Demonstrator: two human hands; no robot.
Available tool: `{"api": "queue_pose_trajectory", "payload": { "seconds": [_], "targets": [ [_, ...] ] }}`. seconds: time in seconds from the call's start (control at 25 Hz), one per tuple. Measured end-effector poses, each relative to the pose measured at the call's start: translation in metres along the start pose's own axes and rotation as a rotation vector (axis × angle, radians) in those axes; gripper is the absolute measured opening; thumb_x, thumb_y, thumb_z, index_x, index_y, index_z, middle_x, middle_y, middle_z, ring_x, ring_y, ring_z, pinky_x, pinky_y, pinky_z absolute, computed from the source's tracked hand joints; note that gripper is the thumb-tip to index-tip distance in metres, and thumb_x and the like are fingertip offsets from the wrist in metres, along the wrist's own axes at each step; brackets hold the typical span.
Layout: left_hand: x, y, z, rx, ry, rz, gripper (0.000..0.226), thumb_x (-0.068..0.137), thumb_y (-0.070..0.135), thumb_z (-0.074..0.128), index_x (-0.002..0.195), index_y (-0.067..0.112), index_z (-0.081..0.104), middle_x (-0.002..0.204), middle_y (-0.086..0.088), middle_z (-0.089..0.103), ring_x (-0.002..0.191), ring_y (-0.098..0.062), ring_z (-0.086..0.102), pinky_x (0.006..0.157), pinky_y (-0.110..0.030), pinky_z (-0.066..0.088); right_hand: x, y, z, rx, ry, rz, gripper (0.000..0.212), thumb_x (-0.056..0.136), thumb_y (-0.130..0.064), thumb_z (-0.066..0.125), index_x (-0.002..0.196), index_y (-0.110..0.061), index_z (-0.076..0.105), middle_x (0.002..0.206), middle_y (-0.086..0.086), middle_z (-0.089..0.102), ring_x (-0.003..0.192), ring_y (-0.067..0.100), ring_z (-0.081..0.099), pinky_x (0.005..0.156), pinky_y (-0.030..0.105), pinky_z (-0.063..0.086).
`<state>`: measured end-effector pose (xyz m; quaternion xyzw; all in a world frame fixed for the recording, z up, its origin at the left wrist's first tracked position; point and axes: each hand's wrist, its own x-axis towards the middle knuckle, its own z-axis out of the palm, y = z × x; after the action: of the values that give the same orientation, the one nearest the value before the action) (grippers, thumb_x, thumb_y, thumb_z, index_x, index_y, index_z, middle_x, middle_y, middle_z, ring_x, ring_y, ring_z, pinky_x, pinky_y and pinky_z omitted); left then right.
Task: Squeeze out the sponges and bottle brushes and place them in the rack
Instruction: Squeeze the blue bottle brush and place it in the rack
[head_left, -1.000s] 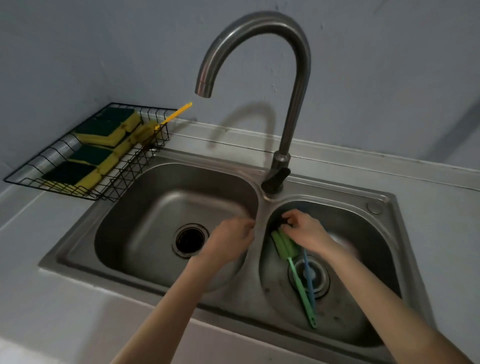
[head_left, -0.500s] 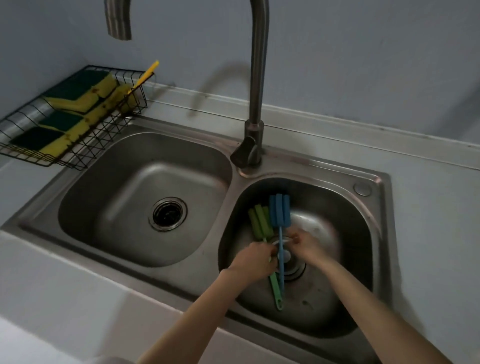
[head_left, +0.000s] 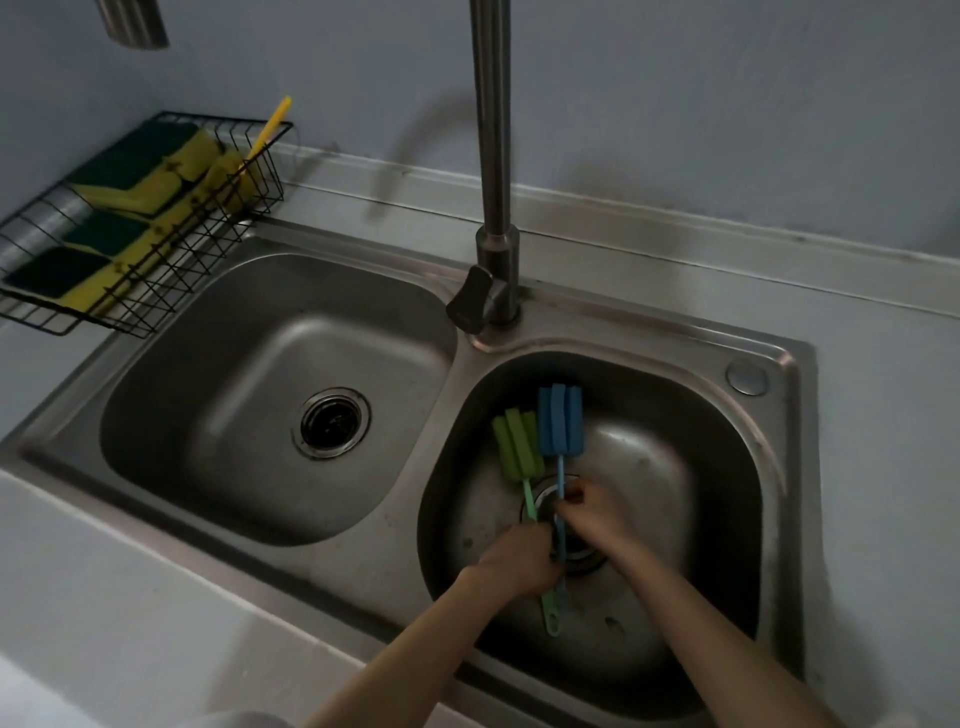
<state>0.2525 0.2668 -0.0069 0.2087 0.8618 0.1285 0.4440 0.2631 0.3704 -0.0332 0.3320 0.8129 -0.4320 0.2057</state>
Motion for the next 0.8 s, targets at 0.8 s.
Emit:
{"api": "queue_pose_trajectory", "payload": {
  "seconds": [0.8],
  "targets": [
    [-0.065,-0.026,-0.068,-0.328,0.363,0.159,0.036,0.086,0.025,0.054,0.117,0.008,0.047,0.115,-0.016,0.061,0.104,-0.030,0.060,0.087,-0.038,0.049,-0.060,-0.066,-0.011,0.082,0.247,-0.247,0.026,0.092,-0.011,0.042,0.102,-0.009,0.066,0.113,0.014,0.067,0.094,0.022,0.062,0.081,0.026,0.049]
  ]
}}
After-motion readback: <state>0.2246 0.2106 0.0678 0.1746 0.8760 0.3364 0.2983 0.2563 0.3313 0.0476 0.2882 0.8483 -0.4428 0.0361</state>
